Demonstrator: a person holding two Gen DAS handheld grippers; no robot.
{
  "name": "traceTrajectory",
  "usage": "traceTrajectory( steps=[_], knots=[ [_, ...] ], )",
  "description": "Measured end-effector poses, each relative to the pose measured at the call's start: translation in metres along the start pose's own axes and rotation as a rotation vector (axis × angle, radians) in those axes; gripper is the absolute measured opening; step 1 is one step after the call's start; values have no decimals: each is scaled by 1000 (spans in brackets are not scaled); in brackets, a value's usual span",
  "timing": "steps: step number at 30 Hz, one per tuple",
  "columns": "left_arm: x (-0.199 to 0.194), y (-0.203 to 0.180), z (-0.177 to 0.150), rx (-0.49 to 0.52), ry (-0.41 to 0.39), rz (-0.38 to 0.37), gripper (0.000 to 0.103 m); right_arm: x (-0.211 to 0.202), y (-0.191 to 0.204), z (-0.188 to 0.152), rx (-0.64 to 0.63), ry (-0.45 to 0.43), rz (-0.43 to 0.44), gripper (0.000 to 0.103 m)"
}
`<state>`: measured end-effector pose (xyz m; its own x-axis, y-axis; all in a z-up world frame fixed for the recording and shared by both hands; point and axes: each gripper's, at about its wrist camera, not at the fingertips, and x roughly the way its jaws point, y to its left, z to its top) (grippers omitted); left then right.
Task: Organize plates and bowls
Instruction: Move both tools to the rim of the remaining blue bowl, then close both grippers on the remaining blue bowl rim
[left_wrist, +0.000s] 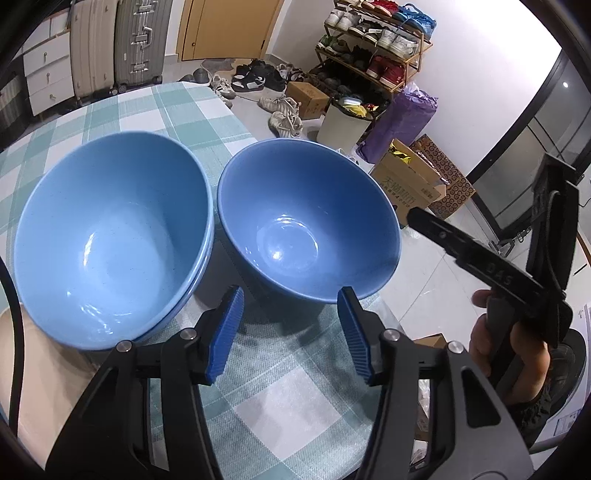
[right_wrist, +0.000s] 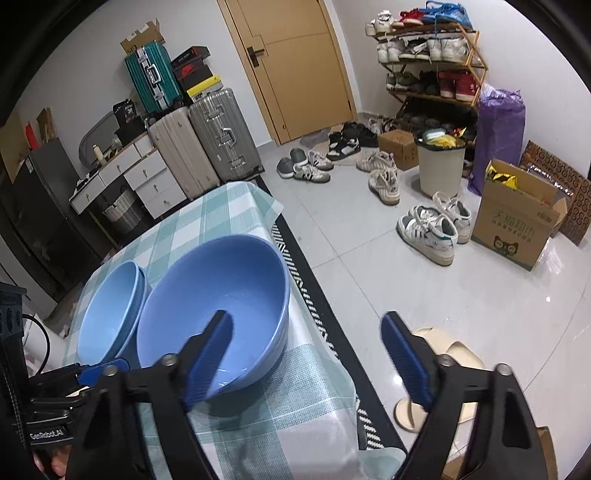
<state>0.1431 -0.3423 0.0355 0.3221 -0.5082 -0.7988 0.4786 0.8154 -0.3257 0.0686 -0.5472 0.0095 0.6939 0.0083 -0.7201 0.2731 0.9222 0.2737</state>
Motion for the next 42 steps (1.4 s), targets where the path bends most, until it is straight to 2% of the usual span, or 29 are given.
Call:
traceTrajectory(
  steps=[4,9,14,23,25,28,35,42],
  knots=[
    [5,1,5,4,1,9,50,15,0,0,5,28,19,76],
    [7,3,8,2,-6,19,48,31,6,2,-10,47,37,62],
    [11,4,12,8,-1,30,44,40,10,3,-11,48,54,59],
    [18,7,14,7,1,42,34,50,15,4,-17,51,51,28],
    [19,8,14,11,0,49,28,49,16,4,-22,48,52,27],
    [20,10,15,8,-5,47,26,48,19,4,-36,46,55,22],
    [19,13,15,13,-16,65,26,47,27,2,-74,37,25,17],
    [13,12,13,24,-32,74,26,39,30,-1,-93,22,17,17]
  ],
)
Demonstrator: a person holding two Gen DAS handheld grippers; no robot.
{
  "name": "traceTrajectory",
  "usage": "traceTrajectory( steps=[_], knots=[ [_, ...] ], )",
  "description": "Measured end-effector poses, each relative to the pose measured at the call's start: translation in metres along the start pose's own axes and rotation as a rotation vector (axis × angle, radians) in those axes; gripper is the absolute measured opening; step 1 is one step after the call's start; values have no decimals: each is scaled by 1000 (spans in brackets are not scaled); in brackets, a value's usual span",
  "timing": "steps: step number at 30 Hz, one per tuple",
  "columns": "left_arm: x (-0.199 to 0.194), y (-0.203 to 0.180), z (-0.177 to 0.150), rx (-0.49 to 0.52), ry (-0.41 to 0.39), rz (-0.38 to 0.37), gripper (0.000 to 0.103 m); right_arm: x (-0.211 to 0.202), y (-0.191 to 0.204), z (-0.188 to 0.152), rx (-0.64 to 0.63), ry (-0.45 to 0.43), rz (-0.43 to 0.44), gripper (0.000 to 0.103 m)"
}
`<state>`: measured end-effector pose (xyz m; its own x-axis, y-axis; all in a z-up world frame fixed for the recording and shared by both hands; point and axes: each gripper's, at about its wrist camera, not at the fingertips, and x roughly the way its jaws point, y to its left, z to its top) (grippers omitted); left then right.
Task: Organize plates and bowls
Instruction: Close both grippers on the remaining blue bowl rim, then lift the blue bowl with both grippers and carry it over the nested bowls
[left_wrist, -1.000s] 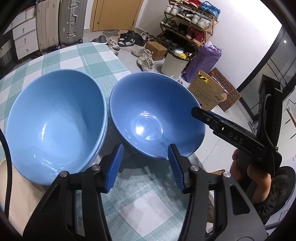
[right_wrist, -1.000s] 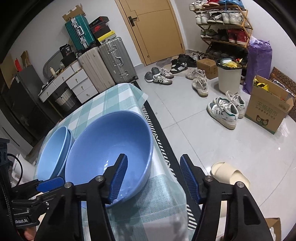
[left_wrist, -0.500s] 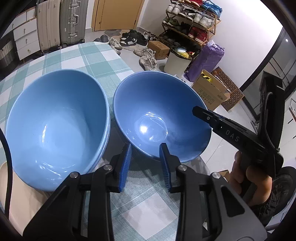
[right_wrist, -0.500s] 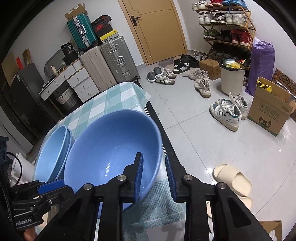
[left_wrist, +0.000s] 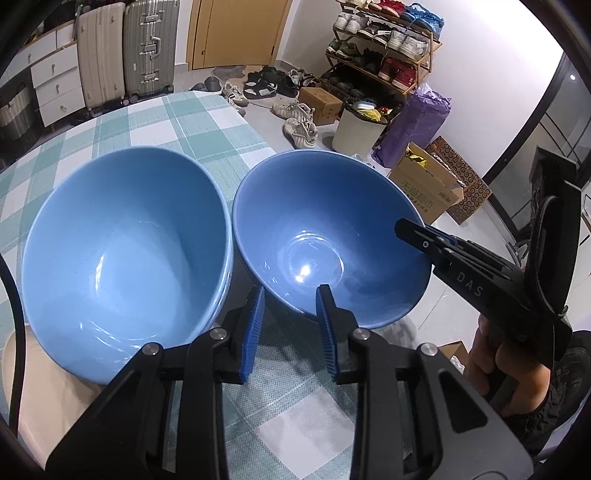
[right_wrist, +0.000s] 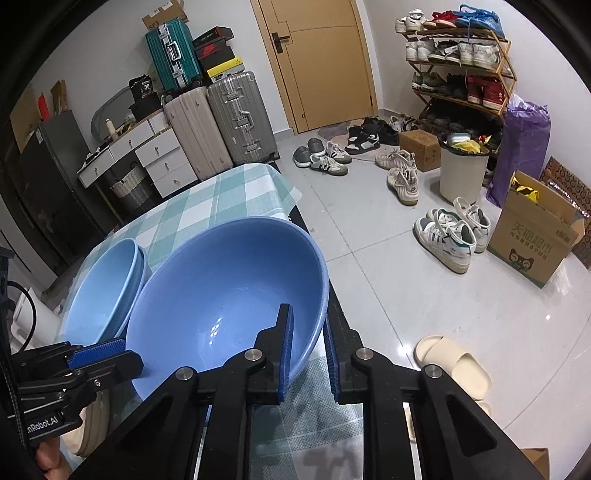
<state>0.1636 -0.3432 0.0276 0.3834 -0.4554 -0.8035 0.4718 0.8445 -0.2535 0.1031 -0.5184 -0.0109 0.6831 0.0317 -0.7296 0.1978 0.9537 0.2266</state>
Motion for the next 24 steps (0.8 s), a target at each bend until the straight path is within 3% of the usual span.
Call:
traceTrajectory(
  steps=[24],
  knots=[
    [-48,-11,-12,54,-87,-1,25,-50,22,-5,-47,-96,-28,17]
  ],
)
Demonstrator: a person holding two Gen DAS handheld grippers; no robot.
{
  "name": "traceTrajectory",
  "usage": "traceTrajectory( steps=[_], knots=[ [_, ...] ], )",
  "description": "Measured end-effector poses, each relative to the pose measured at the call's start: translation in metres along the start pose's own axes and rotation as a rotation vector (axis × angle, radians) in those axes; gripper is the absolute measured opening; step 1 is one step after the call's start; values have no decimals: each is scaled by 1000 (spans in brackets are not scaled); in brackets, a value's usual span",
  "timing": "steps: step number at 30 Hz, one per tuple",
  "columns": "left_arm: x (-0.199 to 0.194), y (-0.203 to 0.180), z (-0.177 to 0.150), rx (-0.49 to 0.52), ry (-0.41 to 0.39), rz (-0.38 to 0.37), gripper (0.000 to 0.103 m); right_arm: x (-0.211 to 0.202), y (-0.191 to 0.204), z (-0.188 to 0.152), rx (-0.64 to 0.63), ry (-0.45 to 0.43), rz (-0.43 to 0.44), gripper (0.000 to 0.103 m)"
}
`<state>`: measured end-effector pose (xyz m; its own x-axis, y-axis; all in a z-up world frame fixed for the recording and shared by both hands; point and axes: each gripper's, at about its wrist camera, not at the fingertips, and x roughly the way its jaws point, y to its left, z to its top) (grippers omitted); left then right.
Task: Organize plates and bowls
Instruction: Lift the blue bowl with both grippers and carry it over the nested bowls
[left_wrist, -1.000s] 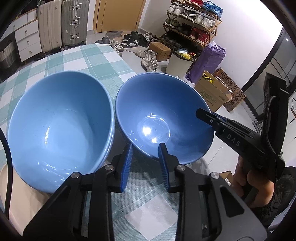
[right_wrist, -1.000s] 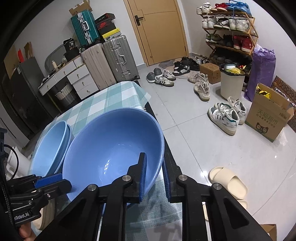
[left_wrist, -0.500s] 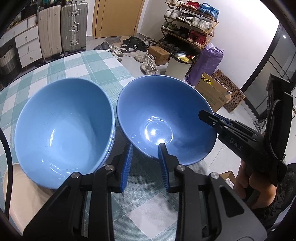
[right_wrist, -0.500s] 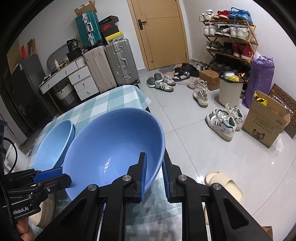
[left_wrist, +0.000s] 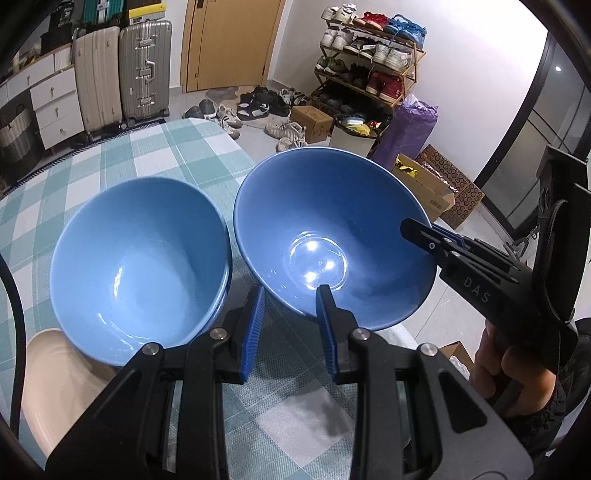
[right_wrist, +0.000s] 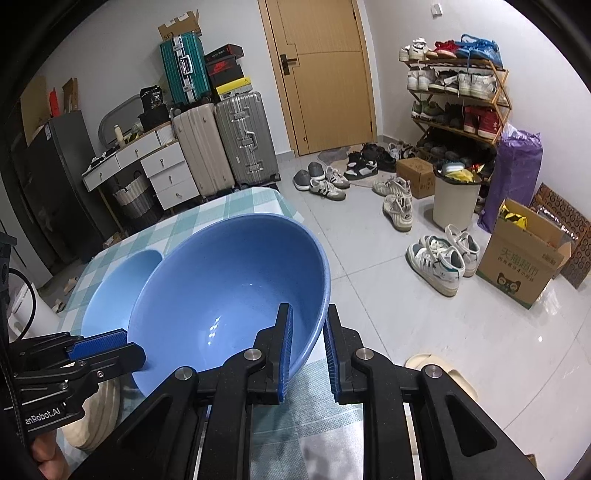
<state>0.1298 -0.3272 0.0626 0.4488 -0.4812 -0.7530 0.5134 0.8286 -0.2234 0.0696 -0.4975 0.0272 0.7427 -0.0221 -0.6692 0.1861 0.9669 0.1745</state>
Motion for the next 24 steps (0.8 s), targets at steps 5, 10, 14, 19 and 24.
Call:
traceTrajectory(
  steps=[5,10,14,19,24],
  knots=[
    [-20,1,-2,3,-28,-2,26,-17,8,6,-9,-28,10,17],
    [-43,3,-2,3,-58,1,26,-33,21,12,-28,-58,13,17],
    [-62,4,-3,7,-84,0,26,-47,33,16,-48,-83,8,17],
    [-86,3,-3,11,-112,1,26,-63,46,22,-66,-110,4,17],
    [-108,3,-1,13,-136,9,26,-73,58,27,-83,-123,8,18]
  ],
)
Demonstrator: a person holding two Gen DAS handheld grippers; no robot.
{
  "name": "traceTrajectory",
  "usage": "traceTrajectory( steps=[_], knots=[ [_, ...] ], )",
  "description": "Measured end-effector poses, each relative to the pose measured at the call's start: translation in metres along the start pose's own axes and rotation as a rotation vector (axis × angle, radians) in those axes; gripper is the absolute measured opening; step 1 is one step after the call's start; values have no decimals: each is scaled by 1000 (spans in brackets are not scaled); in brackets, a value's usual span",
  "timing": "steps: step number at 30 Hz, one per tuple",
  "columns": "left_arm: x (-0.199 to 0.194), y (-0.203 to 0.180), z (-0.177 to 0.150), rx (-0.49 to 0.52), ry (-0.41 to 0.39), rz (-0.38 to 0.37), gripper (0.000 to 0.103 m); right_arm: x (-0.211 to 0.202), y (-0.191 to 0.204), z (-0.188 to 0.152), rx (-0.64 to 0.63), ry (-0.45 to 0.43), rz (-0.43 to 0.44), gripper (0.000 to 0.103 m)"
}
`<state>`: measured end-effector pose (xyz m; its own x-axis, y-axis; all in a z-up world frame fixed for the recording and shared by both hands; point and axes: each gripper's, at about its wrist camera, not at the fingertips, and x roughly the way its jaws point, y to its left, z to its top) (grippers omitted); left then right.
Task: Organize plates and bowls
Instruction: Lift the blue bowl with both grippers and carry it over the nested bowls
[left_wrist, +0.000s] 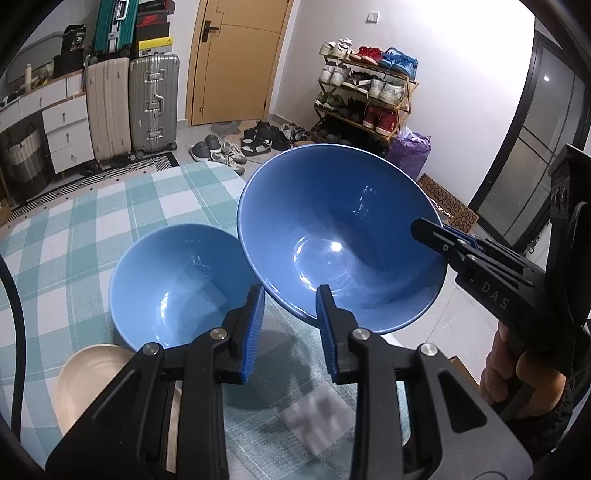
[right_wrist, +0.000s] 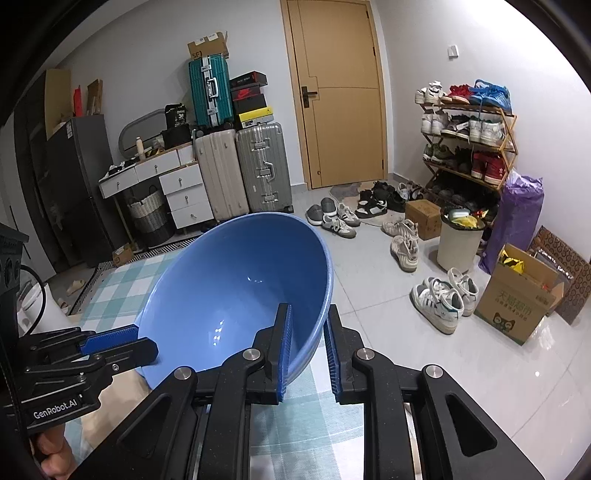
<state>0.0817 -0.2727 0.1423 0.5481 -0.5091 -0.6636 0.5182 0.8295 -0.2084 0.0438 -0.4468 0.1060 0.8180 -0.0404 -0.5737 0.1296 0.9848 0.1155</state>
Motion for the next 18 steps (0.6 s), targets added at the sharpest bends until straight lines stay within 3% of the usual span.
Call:
traceTrajectory(
  steps=[18],
  knots=[
    [-57,28,5,-43,-55,77,26,6,49,16,-79,-5,69,18]
  ],
)
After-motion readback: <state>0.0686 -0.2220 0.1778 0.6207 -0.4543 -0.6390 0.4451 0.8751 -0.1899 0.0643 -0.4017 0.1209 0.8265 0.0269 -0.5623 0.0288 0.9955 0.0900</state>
